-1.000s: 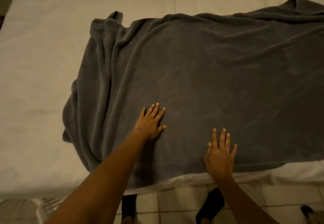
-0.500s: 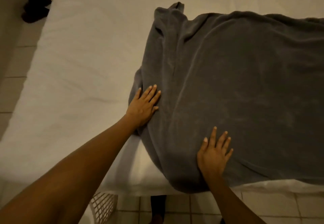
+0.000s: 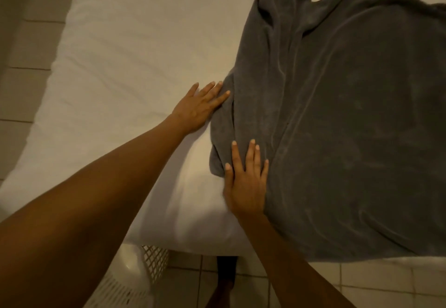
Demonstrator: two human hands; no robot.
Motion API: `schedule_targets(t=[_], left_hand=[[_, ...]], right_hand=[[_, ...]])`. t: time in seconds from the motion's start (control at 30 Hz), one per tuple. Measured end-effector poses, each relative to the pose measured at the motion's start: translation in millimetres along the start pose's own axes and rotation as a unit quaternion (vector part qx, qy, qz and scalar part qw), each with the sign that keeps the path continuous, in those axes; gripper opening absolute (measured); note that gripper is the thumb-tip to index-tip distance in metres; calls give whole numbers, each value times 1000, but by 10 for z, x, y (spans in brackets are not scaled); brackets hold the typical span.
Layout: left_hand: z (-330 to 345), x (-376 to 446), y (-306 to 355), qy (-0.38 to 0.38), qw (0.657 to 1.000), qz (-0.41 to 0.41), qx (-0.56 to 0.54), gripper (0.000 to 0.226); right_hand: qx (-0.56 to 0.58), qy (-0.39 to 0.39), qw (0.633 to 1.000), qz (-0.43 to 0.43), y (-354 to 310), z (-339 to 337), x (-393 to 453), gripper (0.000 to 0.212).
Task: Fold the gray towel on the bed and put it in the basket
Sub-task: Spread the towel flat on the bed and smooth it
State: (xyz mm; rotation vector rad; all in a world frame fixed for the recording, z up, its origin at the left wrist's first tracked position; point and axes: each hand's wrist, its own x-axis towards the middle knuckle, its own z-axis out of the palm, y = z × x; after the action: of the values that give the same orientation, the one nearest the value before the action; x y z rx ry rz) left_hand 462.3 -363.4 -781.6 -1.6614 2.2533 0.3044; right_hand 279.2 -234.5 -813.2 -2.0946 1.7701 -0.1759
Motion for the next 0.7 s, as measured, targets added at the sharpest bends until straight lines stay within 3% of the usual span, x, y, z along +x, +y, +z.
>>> schedule_targets(t=[0.1, 0.23, 0.43, 0.57, 0.7], left_hand=[[-15, 81, 1, 12, 1000, 13, 1, 69], [-70, 190, -35, 11, 1000, 21, -2, 72], [-110, 363, -75, 16, 999, 26, 19, 76], [-159, 481, -10, 15, 1000, 6, 14, 73], [-236, 616, 122, 30, 999, -1, -19, 63]], right_hand=[[-66, 7, 995, -71, -90, 56, 32, 54], [-155, -22, 982, -110, -61, 143, 30, 72], [-161, -16, 984, -77, 100, 140, 169, 96], [-113, 43, 991, -63, 227, 3, 205, 80], [-33, 119, 992, 9, 462, -307, 222, 69]])
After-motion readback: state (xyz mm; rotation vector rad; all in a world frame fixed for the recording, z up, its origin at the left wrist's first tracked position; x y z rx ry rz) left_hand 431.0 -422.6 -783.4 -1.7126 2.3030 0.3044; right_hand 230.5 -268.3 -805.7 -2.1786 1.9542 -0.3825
